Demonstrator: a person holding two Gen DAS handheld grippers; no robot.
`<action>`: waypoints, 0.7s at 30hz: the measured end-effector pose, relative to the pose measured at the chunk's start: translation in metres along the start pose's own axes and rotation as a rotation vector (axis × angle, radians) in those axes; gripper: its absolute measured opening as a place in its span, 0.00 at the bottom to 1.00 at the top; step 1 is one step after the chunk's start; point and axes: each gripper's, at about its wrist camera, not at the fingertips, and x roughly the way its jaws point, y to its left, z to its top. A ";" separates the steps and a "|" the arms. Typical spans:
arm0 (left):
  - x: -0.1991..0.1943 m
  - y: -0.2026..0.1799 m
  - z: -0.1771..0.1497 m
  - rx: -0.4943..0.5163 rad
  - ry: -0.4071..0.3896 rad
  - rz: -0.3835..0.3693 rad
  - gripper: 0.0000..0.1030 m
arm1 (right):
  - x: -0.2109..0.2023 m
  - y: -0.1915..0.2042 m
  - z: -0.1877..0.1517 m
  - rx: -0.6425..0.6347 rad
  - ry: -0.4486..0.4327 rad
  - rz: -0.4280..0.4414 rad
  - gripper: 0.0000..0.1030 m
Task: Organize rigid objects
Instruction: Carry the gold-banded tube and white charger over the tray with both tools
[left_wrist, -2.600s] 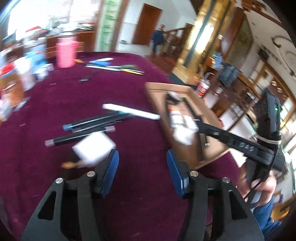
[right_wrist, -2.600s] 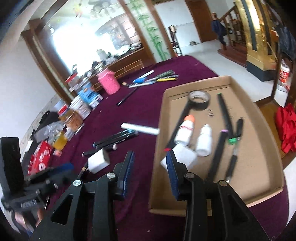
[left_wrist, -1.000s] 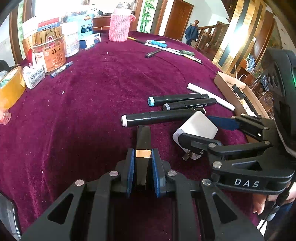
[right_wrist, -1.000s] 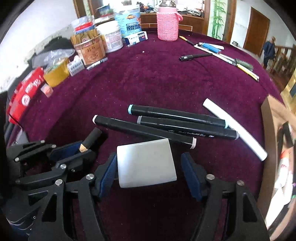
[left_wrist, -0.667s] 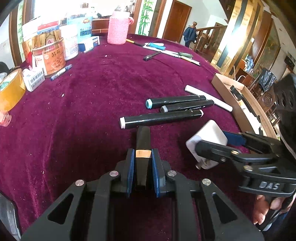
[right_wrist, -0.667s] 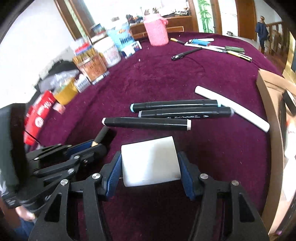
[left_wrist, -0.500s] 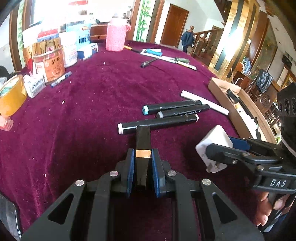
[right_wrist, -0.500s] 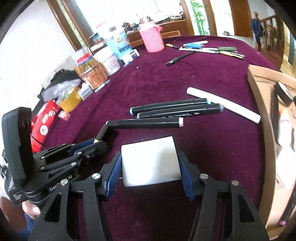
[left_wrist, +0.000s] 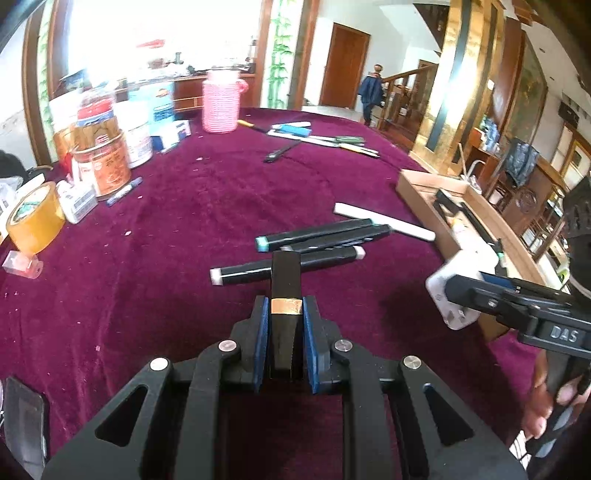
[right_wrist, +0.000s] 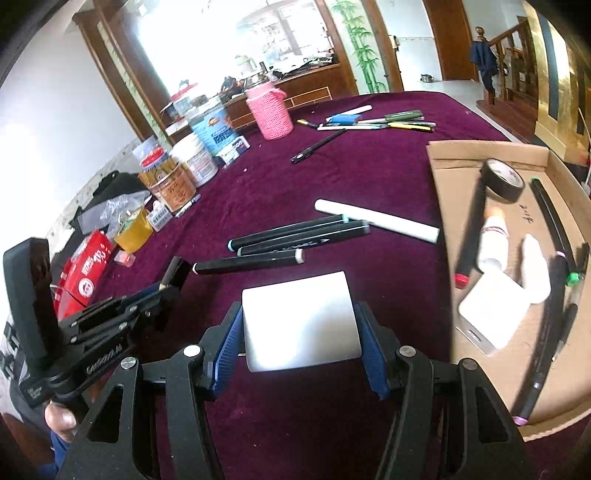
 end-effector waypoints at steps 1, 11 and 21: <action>-0.001 -0.005 0.000 0.009 0.000 -0.003 0.15 | -0.002 -0.003 0.000 0.007 -0.005 0.001 0.52; -0.011 -0.077 0.009 0.123 -0.020 -0.039 0.15 | -0.040 -0.042 0.000 0.090 -0.097 0.013 0.52; -0.003 -0.153 0.013 0.252 -0.032 -0.061 0.15 | -0.074 -0.093 -0.006 0.189 -0.168 -0.011 0.52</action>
